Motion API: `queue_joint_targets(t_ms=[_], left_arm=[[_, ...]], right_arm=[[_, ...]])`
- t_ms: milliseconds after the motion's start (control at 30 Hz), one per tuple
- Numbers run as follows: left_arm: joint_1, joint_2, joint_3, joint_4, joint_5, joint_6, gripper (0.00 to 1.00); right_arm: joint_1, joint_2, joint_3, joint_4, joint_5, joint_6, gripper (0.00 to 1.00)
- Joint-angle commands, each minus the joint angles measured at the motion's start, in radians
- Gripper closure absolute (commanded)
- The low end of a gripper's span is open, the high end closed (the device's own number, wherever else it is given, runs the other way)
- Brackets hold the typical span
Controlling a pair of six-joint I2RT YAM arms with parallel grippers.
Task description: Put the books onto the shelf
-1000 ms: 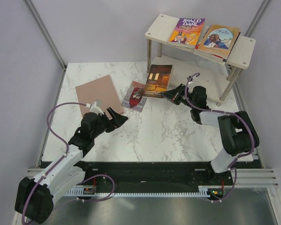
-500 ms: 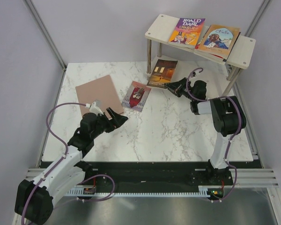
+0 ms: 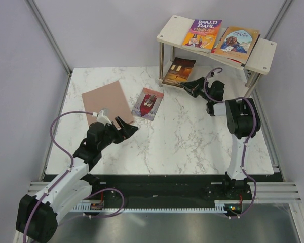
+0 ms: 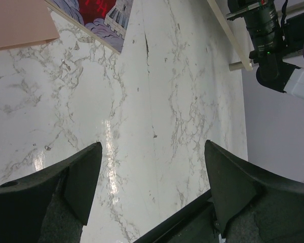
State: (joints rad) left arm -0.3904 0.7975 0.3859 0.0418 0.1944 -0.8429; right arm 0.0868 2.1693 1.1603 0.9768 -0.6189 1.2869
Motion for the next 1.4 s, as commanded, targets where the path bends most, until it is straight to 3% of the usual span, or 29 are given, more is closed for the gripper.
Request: queue_joint_targets(t_ms=[0,333,733,867,1133,1267,1367], left_arm=[[-0.002,-0.02,-0.002,0.007,0.019,0.027,0.12],[-0.002,-0.033,-0.005,-0.003,0.023,0.027,0.13],[-0.002,-0.058,-0.012,-0.019,0.023,0.028,0.13],[-0.002,-0.063,-0.012,-0.022,0.023,0.03,0.13],[-0.002,-0.08,-0.016,-0.028,0.022,0.033,0.13],[-0.002,-0.086,-0.016,-0.029,0.025,0.033,0.13],[-0.002,-0.096,-0.019,-0.029,0.028,0.033,0.13]], right_arm=[[-0.004,0.033,0.09,0.042,-0.031,0.0,0.86],[-0.019,0.061,0.102,0.033,-0.013,0.012,0.81],[-0.028,0.129,0.232,-0.03,-0.033,0.028,0.77],[-0.03,0.149,0.263,-0.05,-0.039,0.029,0.71],[-0.03,0.103,0.188,-0.066,-0.033,0.006,0.37],[-0.035,0.029,0.092,-0.089,-0.007,-0.026,0.02],[-0.036,-0.046,0.013,-0.131,0.022,-0.075,0.02]])
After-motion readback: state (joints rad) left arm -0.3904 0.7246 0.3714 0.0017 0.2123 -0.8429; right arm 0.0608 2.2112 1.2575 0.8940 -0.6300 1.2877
